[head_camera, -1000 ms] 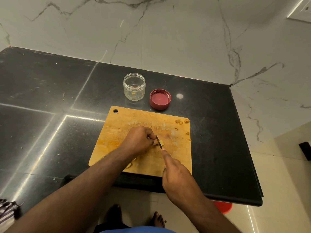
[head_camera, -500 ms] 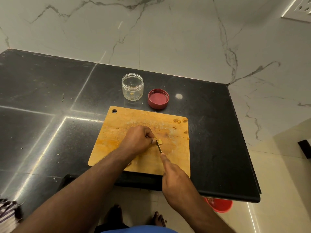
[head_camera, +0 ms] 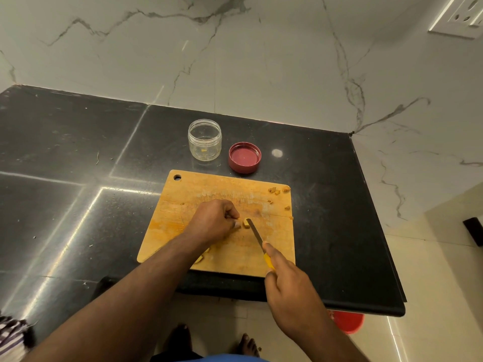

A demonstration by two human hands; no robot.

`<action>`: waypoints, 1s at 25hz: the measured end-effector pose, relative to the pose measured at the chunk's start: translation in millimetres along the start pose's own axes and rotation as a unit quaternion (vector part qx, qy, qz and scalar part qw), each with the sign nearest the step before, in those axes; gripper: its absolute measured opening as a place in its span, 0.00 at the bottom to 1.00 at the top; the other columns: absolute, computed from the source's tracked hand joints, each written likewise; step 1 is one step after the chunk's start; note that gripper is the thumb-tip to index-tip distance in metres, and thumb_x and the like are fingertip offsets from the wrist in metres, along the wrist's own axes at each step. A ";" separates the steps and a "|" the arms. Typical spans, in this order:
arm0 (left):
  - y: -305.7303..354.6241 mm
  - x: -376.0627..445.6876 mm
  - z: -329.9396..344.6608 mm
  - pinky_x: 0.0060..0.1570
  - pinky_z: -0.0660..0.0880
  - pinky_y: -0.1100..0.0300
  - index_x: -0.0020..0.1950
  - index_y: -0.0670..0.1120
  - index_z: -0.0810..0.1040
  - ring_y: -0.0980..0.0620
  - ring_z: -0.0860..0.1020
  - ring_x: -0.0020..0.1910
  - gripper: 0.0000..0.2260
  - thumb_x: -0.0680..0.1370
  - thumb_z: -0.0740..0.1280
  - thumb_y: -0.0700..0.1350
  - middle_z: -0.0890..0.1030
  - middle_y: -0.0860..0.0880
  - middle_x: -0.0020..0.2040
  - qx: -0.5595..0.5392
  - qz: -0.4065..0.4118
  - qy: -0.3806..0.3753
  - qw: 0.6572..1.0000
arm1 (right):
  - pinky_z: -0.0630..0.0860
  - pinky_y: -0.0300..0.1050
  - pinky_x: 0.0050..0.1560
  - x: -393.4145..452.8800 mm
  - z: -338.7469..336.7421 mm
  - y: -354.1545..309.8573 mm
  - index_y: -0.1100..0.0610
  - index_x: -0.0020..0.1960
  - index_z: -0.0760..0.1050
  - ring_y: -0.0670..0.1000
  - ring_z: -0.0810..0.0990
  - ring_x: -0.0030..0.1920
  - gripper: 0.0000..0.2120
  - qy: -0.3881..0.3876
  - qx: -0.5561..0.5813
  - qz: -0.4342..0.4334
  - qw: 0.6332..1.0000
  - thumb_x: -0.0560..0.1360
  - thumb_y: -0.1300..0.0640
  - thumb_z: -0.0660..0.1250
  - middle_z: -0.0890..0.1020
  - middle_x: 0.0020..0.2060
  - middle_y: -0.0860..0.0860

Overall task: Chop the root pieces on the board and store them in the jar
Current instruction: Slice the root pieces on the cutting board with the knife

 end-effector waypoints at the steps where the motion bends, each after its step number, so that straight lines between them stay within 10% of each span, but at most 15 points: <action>1: -0.6 -0.2 0.1 0.43 0.71 0.68 0.55 0.51 0.83 0.57 0.77 0.51 0.07 0.77 0.73 0.44 0.82 0.55 0.51 -0.003 0.000 0.001 1.000 | 0.76 0.40 0.52 1.5 -1.4 0.2 0.42 0.78 0.53 0.43 0.77 0.50 0.25 0.004 0.007 0.000 1.000 0.83 0.53 0.53 0.72 0.67 0.43; 25: 5.7 1.0 -3.0 0.39 0.71 0.71 0.51 0.49 0.85 0.59 0.78 0.46 0.05 0.78 0.72 0.40 0.83 0.55 0.49 0.019 0.030 0.002 0.999 | 0.74 0.44 0.57 38.5 19.7 -11.2 0.46 0.79 0.51 0.47 0.74 0.57 0.26 -0.038 -0.076 -0.035 0.996 0.83 0.55 0.51 0.74 0.62 0.49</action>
Point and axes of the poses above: each hand's wrist, its own x-axis towards the middle knuckle, its own z-axis out of the palm, y = z × x, the point moved 7 cm from there along x, towards the middle knuckle
